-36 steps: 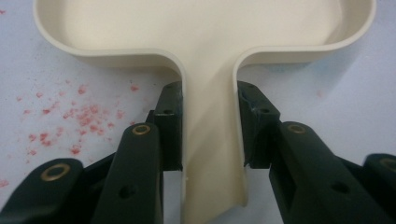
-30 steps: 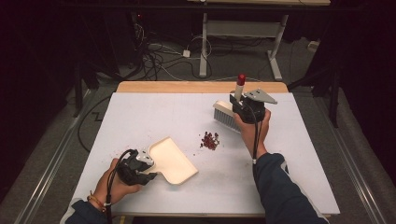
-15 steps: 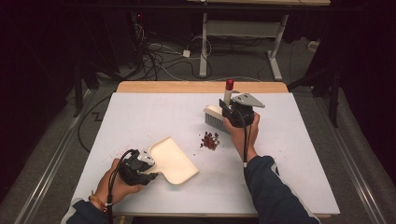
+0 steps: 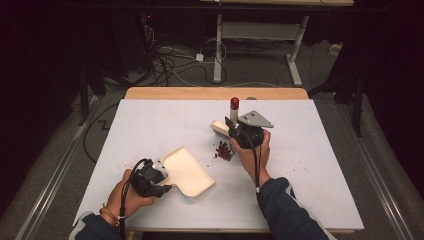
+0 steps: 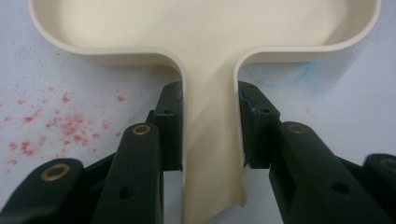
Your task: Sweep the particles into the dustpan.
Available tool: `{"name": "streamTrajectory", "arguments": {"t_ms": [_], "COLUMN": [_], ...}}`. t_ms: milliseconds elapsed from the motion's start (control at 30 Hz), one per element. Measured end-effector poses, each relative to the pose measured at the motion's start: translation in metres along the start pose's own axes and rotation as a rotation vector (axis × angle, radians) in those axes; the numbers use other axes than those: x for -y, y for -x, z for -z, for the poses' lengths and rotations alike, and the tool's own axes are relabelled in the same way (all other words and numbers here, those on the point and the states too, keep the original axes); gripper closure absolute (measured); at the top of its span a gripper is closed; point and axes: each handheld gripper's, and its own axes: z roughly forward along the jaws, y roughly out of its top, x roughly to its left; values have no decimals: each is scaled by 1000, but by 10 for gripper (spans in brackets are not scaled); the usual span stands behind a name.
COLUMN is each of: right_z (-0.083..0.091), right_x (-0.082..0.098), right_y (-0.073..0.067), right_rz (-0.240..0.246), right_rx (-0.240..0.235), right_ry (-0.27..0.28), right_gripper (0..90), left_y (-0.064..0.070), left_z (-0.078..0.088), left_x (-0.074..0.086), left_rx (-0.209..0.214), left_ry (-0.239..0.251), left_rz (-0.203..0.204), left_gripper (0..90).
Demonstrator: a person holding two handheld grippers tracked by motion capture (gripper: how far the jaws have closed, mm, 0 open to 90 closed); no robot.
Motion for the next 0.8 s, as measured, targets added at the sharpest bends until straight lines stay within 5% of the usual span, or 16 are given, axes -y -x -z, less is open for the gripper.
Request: {"name": "streamTrajectory", "arguments": {"t_ms": [800], "right_z": [30], "right_x": [14], "right_y": [-33], "right_rz": [-37], "right_rx": [-57], "right_ry": [-26], "right_gripper": [700], "left_y": [11], "left_z": [-17], "left_x": [-36], "left_rx": [-7], "left_ry": [-62], "left_rz": [26], "left_gripper": [642]}}
